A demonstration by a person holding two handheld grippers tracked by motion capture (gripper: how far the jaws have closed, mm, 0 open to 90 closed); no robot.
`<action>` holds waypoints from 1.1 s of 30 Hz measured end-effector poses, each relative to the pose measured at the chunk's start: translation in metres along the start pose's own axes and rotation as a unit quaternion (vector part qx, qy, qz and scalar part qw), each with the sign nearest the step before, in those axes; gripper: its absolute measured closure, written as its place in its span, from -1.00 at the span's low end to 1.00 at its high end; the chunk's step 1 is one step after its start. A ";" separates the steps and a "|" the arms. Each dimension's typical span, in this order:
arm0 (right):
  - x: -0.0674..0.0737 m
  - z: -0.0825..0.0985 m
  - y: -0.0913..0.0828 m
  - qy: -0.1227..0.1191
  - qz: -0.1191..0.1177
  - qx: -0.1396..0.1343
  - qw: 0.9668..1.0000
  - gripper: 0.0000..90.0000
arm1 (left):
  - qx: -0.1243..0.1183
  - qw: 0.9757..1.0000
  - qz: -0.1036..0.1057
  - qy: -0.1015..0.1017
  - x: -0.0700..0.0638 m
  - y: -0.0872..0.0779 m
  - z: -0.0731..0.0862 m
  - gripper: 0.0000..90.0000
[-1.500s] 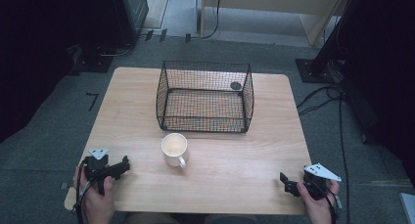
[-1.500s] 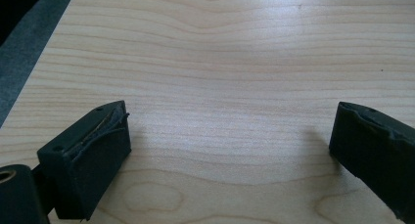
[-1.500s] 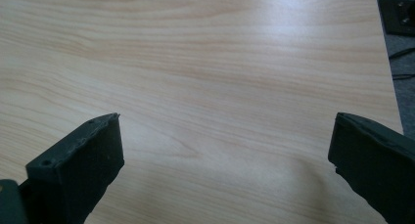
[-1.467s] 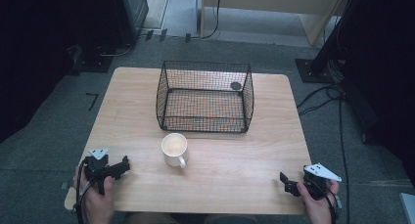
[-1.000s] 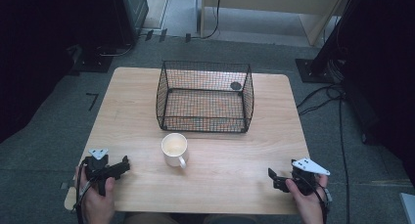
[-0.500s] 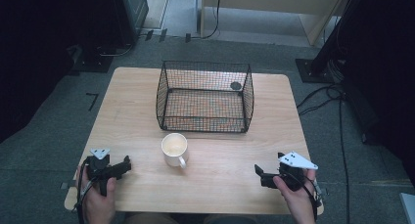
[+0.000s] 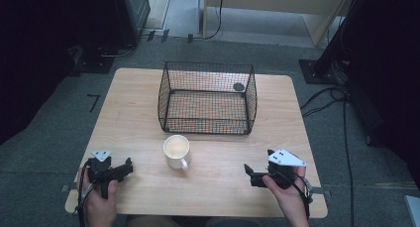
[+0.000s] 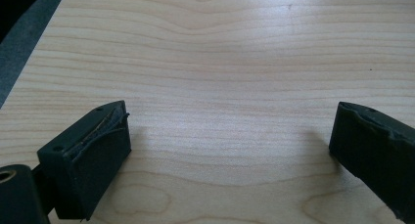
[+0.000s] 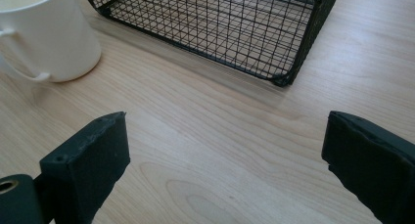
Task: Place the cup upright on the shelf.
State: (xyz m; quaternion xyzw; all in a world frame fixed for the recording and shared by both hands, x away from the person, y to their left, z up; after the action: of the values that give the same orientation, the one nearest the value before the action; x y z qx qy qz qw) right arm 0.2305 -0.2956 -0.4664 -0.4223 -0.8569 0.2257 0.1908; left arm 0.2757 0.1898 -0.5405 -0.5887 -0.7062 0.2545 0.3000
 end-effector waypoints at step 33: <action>0.073 -0.027 0.051 -0.034 -0.112 -0.009 0.993 -0.71 | -0.001 1.000 0.003 0.002 -0.001 0.000 0.000 -0.96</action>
State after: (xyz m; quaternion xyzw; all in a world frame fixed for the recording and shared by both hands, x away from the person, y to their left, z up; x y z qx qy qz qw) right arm 0.2352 -0.2029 -0.4625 -0.3173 -0.9068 0.2096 0.1820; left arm 0.2758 0.1892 -0.5405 -0.5916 -0.7041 0.2537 0.2998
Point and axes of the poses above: each handheld gripper's, and its own axes: y roughly forward along the jaws, z roughly out of its underside, x roughly to its left, the point moved 3 cm from there along y, roughly forward along the jaws, and after that the axes turned 9 degrees about -z, right-handed, at the moved point
